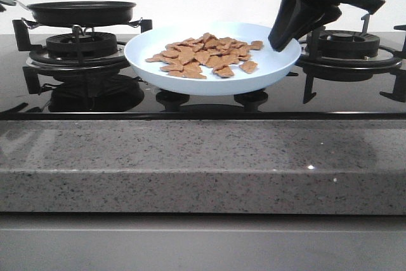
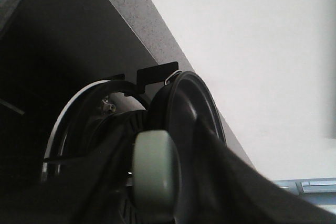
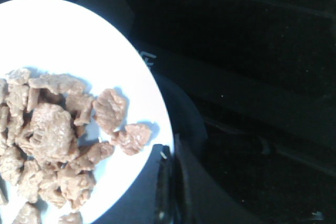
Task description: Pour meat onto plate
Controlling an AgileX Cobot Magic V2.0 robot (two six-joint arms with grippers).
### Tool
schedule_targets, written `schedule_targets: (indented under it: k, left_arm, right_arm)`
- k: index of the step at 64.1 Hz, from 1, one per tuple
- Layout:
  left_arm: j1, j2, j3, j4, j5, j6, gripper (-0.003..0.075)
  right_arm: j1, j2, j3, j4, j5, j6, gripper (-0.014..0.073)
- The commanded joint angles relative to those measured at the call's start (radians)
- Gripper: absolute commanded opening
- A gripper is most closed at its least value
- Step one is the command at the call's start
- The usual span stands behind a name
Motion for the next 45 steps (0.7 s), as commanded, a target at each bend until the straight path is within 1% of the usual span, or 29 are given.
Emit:
schedule_targets:
  k: [1, 4, 7, 19, 28, 31, 37, 42, 45]
  left_arm:
    - [0.000, -0.048, -0.031, -0.022, 0.040, 0.006, 0.0495]
    - [0.008, -0.048, -0.031, -0.003, 0.040, 0.006, 0.0536]
    - [0.013, -0.050, -0.031, 0.023, 0.040, 0.006, 0.0552]
    - [0.072, -0.097, -0.033, 0.110, 0.058, -0.009, 0.0547]
    - [0.126, -0.177, -0.033, 0.159, 0.083, -0.012, 0.0547]
    - [0.138, -0.221, -0.033, 0.209, 0.083, -0.018, 0.0547]
    - [0.146, -0.324, -0.033, 0.394, 0.061, -0.054, 0.0547]
    - [0.126, -0.410, -0.029, 0.519, 0.030, -0.104, 0.0547]
    - [0.098, -0.454, -0.024, 0.580, 0.004, -0.124, 0.0547]
  right_arm:
    - [-0.002, -0.049, -0.026, 0.023, -0.042, -0.011, -0.0119]
    - [-0.002, -0.049, -0.026, 0.023, -0.042, -0.011, -0.0119]
    - [-0.002, -0.049, -0.026, 0.023, -0.042, -0.011, -0.0119]
    - [-0.002, -0.049, -0.026, 0.023, -0.042, -0.011, -0.0119]
    - [-0.002, -0.049, -0.026, 0.023, -0.042, -0.011, -0.0119]
    - [-0.002, -0.049, -0.026, 0.023, -0.042, -0.011, -0.0119]
    - [-0.002, -0.049, -0.026, 0.023, -0.042, -0.011, -0.0119]
    - [-0.002, -0.049, -0.026, 0.023, -0.042, -0.011, -0.0119]
    - [-0.002, -0.049, -0.026, 0.023, -0.042, -0.011, -0.0119]
